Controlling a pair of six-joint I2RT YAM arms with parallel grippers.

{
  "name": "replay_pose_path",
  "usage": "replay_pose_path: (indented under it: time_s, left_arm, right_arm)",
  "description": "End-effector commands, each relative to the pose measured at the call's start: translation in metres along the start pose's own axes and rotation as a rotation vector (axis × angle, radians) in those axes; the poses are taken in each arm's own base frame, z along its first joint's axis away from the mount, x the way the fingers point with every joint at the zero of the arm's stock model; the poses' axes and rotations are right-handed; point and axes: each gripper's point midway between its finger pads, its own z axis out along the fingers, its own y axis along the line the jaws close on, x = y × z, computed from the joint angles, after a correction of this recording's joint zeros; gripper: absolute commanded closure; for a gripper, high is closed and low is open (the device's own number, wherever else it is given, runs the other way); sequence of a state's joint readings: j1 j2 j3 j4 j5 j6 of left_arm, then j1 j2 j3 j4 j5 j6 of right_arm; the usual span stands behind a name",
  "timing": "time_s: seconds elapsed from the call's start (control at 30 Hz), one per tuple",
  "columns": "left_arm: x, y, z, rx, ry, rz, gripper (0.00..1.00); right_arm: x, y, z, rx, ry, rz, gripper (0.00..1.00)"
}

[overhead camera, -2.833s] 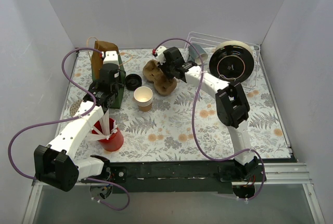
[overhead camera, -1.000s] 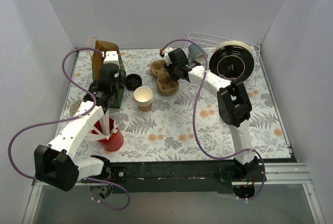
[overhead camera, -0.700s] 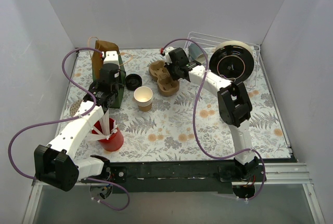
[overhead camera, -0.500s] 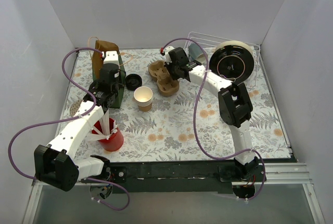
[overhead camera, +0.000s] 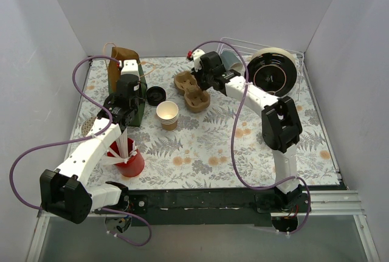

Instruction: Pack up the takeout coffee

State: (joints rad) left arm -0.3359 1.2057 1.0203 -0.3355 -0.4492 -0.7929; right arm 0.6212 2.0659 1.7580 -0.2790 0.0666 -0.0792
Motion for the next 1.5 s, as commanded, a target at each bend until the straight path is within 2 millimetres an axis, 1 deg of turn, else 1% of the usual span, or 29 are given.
replay_pose_path:
  time_s: [0.0, 0.03, 0.07, 0.1, 0.13, 0.2, 0.27, 0.3, 0.4, 0.47, 0.5, 0.57, 0.6, 0.63, 0.73, 0.8, 0.83, 0.93, 1.07, 1.13, 1.17, 1.2, 1.3, 1.47]
  left_arm:
    - [0.023, 0.003, 0.001, -0.011, 0.067, 0.023, 0.85]
    - [0.023, 0.003, 0.002, -0.009, 0.068, 0.024, 0.85]
    - [0.024, 0.002, 0.002, -0.008, 0.07, 0.023, 0.85]
    - [0.024, 0.003, 0.001, -0.008, 0.068, 0.021, 0.85]
    - [0.025, 0.003, 0.001, -0.011, 0.069, 0.021, 0.85]
    - [0.025, 0.004, 0.0, -0.01, 0.068, 0.021, 0.85]
    - [0.025, 0.004, -0.001, -0.009, 0.066, 0.016, 0.85]
    - [0.023, 0.004, -0.002, -0.005, 0.061, 0.013, 0.85]
    - [0.022, 0.004, -0.002, -0.005, 0.058, 0.017, 0.85]
    - [0.022, 0.004, -0.002, -0.005, 0.056, 0.015, 0.85]
    - [0.023, 0.004, -0.002, -0.006, 0.059, 0.017, 0.85]
    - [0.022, 0.003, -0.002, 0.0, 0.057, 0.017, 0.85]
    - [0.021, 0.003, -0.003, 0.0, 0.056, 0.016, 0.85]
    - [0.022, 0.004, -0.002, -0.003, 0.057, 0.017, 0.85]
    - [0.022, 0.003, -0.002, 0.0, 0.059, 0.018, 0.85]
    - [0.023, 0.0, -0.002, 0.013, 0.06, 0.018, 0.85]
    - [0.024, 0.0, -0.002, 0.015, 0.062, 0.017, 0.85]
    - [0.025, 0.0, -0.001, 0.017, 0.064, 0.02, 0.85]
    - [0.023, -0.002, -0.002, 0.024, 0.061, 0.019, 0.85]
    - [0.023, -0.001, -0.001, 0.021, 0.063, 0.019, 0.85]
    - [0.025, -0.002, -0.001, 0.024, 0.065, 0.021, 0.85]
    - [0.024, -0.002, -0.001, 0.025, 0.066, 0.021, 0.85]
    - [0.025, -0.003, 0.0, 0.026, 0.069, 0.022, 0.85]
    - [0.028, -0.002, 0.001, 0.022, 0.075, 0.026, 0.85]
  right_arm:
    - [-0.01, 0.029, -0.028, -0.178, -0.101, -0.117, 0.72]
    - [0.001, 0.041, -0.03, -0.246, -0.101, -0.156, 0.67]
    - [-0.006, 0.049, -0.039, -0.295, -0.149, -0.194, 0.66]
    - [-0.004, 0.062, -0.046, -0.379, -0.175, -0.227, 0.62]
    - [0.008, 0.065, -0.051, -0.409, -0.178, -0.287, 0.61]
    - [0.017, 0.072, -0.056, -0.46, -0.181, -0.339, 0.54]
    - [0.021, 0.075, -0.059, -0.479, -0.191, -0.393, 0.5]
    - [0.024, 0.079, -0.062, -0.509, -0.196, -0.417, 0.45]
    - [0.028, 0.083, -0.064, -0.542, -0.216, -0.496, 0.42]
    - [0.027, 0.083, -0.062, -0.545, -0.228, -0.53, 0.42]
    - [0.029, 0.08, -0.06, -0.536, -0.234, -0.574, 0.41]
    - [0.036, 0.077, -0.055, -0.537, -0.219, -0.617, 0.41]
    - [0.033, 0.076, -0.056, -0.561, -0.248, -0.694, 0.41]
    - [0.046, 0.076, -0.054, -0.592, -0.211, -0.714, 0.41]
    - [0.055, 0.066, -0.049, -0.591, -0.215, -0.8, 0.41]
    - [0.061, 0.059, -0.051, -0.624, -0.232, -0.826, 0.42]
    - [0.064, 0.057, -0.05, -0.635, -0.249, -0.868, 0.42]
    - [0.07, 0.054, -0.053, -0.661, -0.294, -0.93, 0.43]
    - [0.068, 0.051, -0.051, -0.656, -0.342, -0.996, 0.44]
    - [0.073, 0.048, -0.05, -0.666, -0.329, -0.992, 0.44]
    - [0.07, 0.047, -0.05, -0.665, -0.337, -1.002, 0.44]
    - [0.072, 0.05, -0.05, -0.679, -0.343, -1.002, 0.44]
    - [0.069, 0.047, -0.046, -0.662, -0.343, -0.993, 0.45]
    - [0.074, 0.044, -0.038, -0.647, -0.319, -0.998, 0.46]
